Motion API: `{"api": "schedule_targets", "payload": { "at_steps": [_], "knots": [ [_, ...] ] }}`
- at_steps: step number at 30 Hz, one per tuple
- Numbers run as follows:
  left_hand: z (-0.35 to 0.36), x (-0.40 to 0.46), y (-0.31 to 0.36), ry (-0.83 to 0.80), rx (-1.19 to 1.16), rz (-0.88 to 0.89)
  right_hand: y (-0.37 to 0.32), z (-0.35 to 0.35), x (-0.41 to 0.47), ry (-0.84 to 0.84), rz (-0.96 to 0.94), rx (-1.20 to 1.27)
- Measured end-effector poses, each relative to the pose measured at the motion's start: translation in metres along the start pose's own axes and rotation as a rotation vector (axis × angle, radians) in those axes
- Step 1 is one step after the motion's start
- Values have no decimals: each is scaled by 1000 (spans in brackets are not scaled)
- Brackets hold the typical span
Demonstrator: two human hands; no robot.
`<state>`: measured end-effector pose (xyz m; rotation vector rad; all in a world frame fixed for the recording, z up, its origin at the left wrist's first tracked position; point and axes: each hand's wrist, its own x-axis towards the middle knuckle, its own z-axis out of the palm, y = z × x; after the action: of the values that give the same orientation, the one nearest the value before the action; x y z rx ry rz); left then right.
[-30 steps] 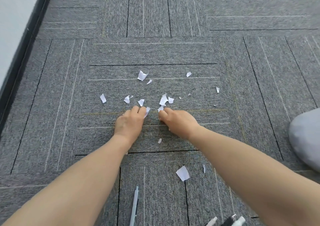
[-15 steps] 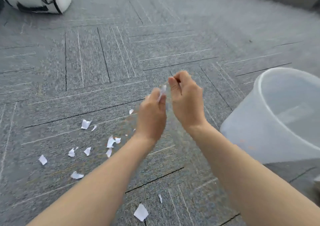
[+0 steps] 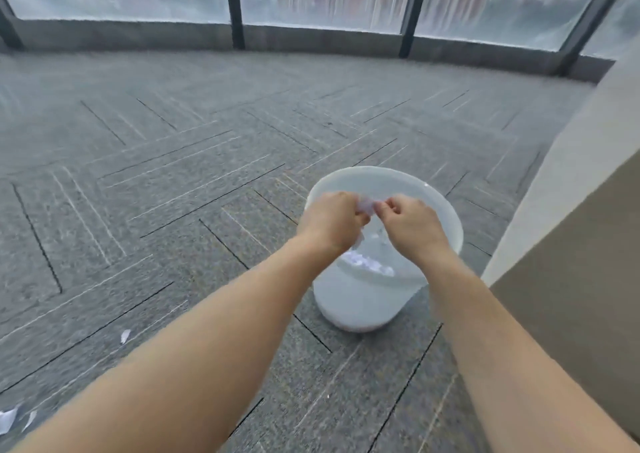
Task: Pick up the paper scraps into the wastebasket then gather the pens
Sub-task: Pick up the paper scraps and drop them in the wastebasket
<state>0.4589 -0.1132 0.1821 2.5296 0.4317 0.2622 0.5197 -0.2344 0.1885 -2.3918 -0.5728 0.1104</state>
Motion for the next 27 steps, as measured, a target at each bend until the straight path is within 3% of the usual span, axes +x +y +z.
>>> {"api": "schedule_targets", "payload": {
  "at_steps": [3, 6, 10, 12, 16, 20, 24, 27],
  "knots": [
    [5, 3, 2, 10, 40, -108, 8, -9, -4, 4, 33, 87],
    [4, -2, -6, 78, -86, -118, 4, -11, -9, 81, -10, 136],
    [-8, -24, -34, 310, -157, -106, -25, 4, -22, 169, -180, 210],
    [-15, -43, -56, 400, -156, -152, -46, 21, -37, 121, -301, 241],
    [-11, -111, -118, 401, -92, -266, -69, 91, -86, -249, -547, 177],
    [20, -214, -191, 194, 12, -432, -54, 165, -143, -723, -721, -79],
    [53, -317, -231, 23, 113, -622, -26, 213, -192, -970, -794, -406],
    [65, -362, -236, 0, 179, -787, -5, 237, -216, -1027, -780, -592]
  ]
}}
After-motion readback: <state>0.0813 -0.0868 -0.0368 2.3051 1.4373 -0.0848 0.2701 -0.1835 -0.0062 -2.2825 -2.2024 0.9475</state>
